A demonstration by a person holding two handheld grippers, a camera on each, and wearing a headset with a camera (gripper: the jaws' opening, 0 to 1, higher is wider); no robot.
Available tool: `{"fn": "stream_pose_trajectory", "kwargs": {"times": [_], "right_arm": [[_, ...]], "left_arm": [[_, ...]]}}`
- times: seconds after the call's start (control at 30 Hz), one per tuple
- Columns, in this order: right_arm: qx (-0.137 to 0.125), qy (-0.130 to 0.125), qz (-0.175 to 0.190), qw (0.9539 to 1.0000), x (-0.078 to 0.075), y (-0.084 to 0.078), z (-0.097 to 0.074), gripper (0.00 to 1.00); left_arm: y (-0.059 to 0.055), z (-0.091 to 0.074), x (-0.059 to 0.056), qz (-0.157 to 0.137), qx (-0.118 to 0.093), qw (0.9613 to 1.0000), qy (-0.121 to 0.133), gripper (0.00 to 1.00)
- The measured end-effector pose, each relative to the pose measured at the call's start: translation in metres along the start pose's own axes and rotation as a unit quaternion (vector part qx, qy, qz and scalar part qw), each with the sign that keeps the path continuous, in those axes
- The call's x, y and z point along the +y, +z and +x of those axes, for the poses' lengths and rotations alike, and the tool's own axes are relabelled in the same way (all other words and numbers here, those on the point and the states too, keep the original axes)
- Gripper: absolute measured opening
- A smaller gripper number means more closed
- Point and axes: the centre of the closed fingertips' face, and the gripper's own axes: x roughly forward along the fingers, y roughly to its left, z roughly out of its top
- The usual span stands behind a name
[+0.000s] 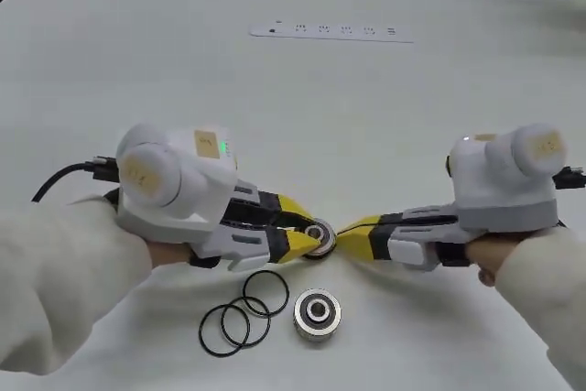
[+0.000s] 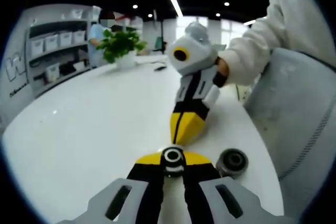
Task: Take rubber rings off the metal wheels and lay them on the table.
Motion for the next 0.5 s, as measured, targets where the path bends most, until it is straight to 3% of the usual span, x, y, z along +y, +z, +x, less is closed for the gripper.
{"fn": "stream_pose_trajectory", "kwargs": {"times": [0.27, 0.5], "right_arm": [[-0.029, 0.013, 0.063, 0.9975, 0.008, 0.009, -0.003, 0.0], [-0.025, 0.009, 0.059, 0.9979, 0.011, 0.008, -0.003, 0.0]], "left_arm": [[0.001, 0.0, -0.001, 0.001, 0.0, 1.0, 0.0, 0.14], [0.001, 0.0, -0.002, 0.003, 0.0, 1.0, 0.001, 0.13]]}}
